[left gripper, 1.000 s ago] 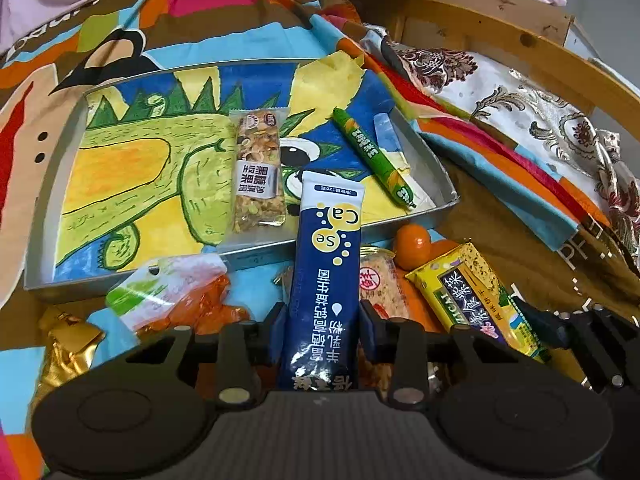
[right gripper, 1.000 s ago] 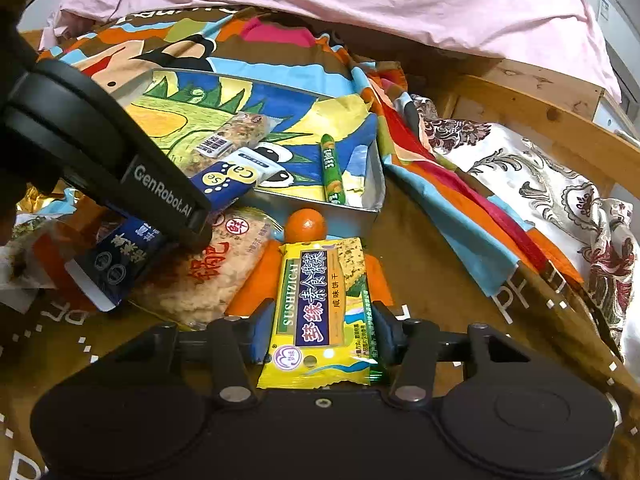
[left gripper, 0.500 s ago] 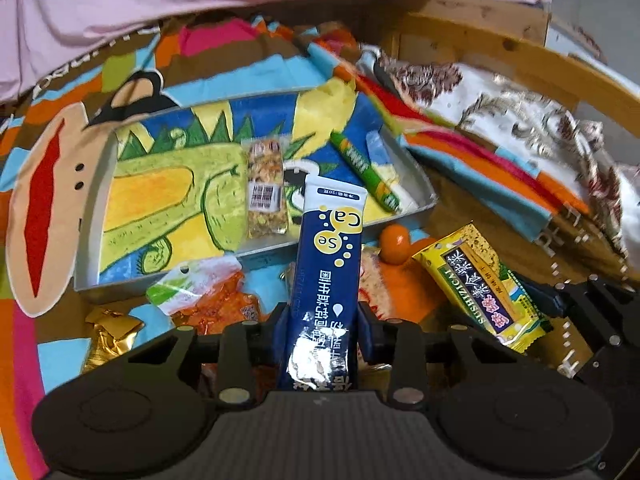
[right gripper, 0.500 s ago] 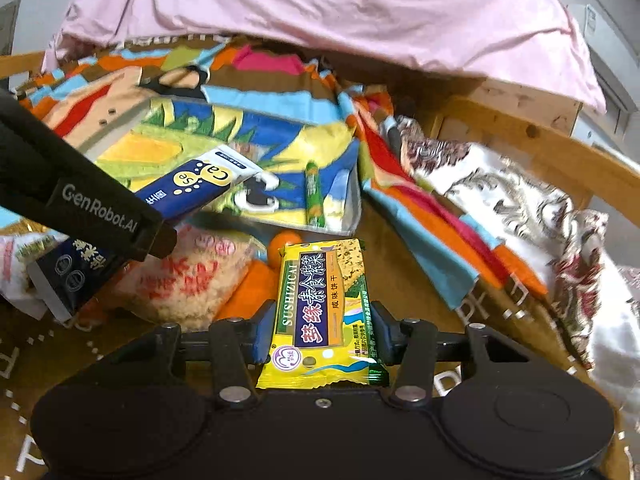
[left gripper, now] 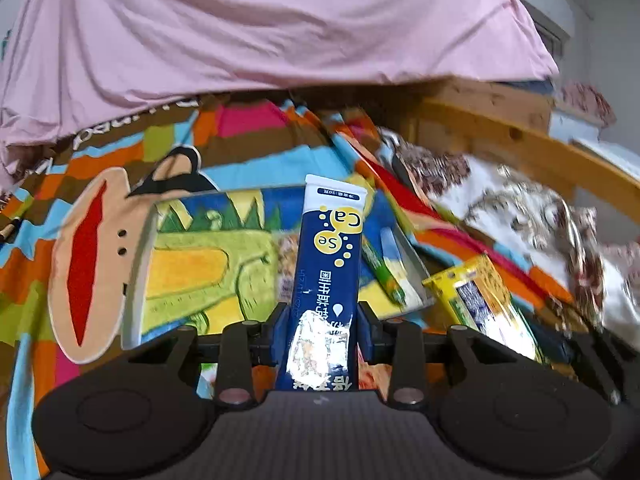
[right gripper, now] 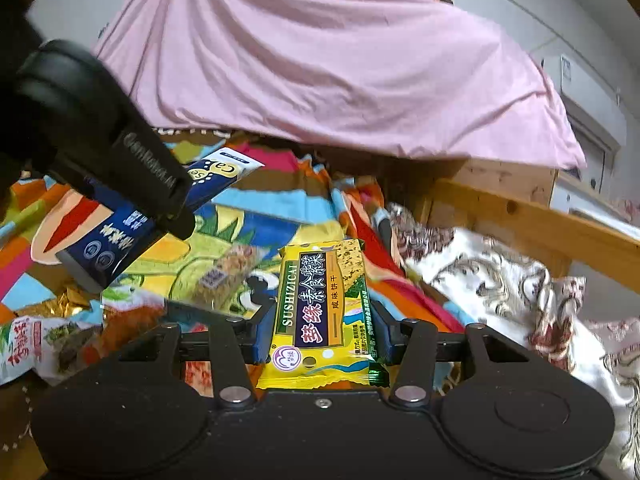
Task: Organize snacks
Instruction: 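Lift the blue tube with left tool while right tool carries the biscuit pack toward the tray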
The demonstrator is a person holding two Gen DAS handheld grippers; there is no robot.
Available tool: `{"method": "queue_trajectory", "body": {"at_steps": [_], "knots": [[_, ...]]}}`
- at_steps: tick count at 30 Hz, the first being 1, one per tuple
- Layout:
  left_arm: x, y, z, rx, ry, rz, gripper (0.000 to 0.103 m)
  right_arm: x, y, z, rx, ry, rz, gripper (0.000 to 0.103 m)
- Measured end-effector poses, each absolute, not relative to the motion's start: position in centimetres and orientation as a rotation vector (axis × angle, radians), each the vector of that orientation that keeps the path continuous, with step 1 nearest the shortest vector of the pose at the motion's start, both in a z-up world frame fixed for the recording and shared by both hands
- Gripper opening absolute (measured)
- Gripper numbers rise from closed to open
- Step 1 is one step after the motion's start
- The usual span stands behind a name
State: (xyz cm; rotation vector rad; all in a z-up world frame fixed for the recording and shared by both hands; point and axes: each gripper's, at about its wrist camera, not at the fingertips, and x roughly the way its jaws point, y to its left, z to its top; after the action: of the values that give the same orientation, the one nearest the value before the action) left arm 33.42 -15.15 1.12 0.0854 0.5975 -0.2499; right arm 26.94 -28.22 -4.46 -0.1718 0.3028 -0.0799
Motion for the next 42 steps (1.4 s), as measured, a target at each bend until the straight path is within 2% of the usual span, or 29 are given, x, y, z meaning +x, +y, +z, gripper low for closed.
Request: {"method": "queue_trajectory", "body": {"at_steps": [12,20,31,42], "knots": [[38.0,-13.9,2.9,0.038,0.446,-0.12,0.038,31.0,-28.9,-3.9,-0.208,0.112,-0.086,0.051],[43.2,-13.5,0.9,0.027,0.453,-0.099,0.038,36.7,-31.7,-3.3,-0.151,0.063,-0.041,0.051],[49.0,-13.5,-3.9,0.004,0.497,-0.13,0.038,43.0,-30.4,-6.0,-0.117,0.147,0.042,0.051],[50.8,-11.9,-7.0,0.0,0.574,-0.123,0.038,46.2,-29.0,-8.6,-0.103,0.316,0.084,0.051]]}}
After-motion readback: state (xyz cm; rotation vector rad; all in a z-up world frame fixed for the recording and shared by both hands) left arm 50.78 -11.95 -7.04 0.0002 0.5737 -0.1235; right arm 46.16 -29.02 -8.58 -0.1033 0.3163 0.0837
